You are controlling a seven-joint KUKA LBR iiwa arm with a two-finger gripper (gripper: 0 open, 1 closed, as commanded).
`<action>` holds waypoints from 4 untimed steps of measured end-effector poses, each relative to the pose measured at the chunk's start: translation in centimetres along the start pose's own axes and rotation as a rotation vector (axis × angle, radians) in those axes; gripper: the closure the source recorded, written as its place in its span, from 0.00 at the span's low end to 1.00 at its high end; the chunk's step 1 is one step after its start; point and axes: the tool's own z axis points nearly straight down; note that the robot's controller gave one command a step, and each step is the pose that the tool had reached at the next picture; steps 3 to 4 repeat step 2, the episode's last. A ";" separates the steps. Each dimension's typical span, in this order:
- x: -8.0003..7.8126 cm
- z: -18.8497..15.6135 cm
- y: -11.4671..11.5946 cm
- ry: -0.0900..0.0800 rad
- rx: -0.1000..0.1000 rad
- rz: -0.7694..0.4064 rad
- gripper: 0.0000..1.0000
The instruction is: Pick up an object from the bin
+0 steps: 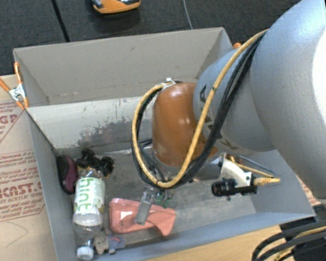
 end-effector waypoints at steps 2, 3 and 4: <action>-1.2 6.5 -1.1 0.028 -0.008 -0.100 1.00; -1.2 6.5 -1.1 0.028 -0.008 -0.100 1.00; -1.2 6.5 -1.1 0.028 -0.008 -0.100 1.00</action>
Offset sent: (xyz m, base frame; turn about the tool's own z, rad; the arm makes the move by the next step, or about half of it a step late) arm 0.0077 -0.0305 -0.0706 -0.0842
